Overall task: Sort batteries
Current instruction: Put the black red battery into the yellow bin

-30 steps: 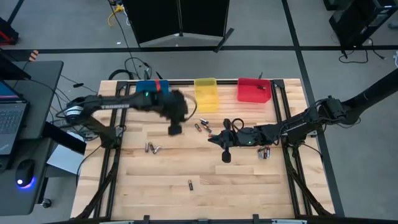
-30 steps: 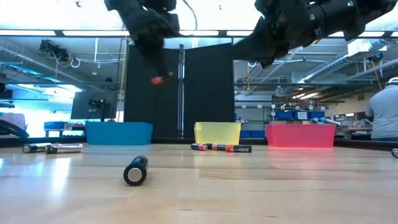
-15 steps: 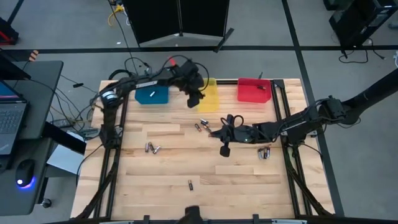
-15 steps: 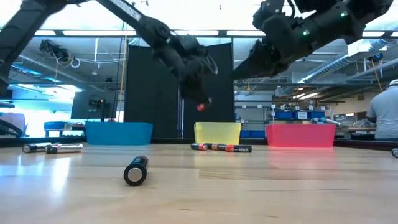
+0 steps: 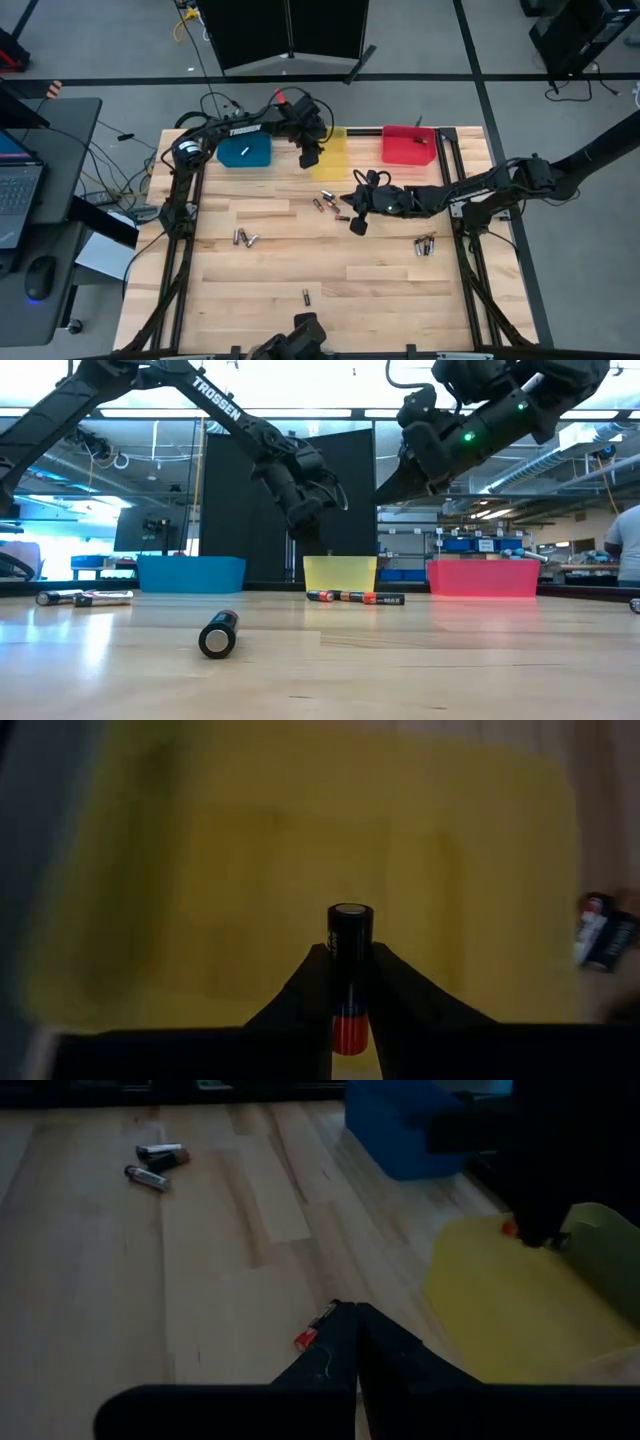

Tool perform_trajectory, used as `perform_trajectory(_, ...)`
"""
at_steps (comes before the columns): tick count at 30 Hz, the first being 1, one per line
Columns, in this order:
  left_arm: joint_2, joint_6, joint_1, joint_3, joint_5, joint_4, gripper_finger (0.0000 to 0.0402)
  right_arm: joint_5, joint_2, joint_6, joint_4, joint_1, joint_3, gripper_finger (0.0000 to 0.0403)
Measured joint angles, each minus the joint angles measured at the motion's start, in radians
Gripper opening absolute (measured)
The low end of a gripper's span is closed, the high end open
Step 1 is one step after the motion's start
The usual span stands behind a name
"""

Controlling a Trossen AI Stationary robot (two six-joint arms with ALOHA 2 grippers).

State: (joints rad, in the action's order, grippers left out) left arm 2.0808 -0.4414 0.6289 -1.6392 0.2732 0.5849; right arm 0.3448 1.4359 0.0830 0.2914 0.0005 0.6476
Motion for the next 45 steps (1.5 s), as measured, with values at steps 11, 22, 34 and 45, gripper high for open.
perform_trajectory(11,0.069,-0.072,0.048,-0.141,-0.020,0.074,0.0044,-0.059,0.000,0.003,0.008,-0.054,0.000,0.0012)
perform_trajectory(22,0.159,0.040,0.058,-0.265,-0.117,0.140,0.0044,-0.061,0.000,0.011,0.002,-0.046,0.000,0.0013)
perform_trajectory(34,0.192,-0.049,0.031,-0.260,-0.114,0.160,0.0044,-0.062,0.000,0.015,-0.001,-0.040,0.000,0.0013)
perform_trajectory(45,0.192,-0.052,0.030,-0.260,-0.112,0.165,0.0044,-0.062,0.001,0.012,-0.001,-0.039,0.000,0.0013)
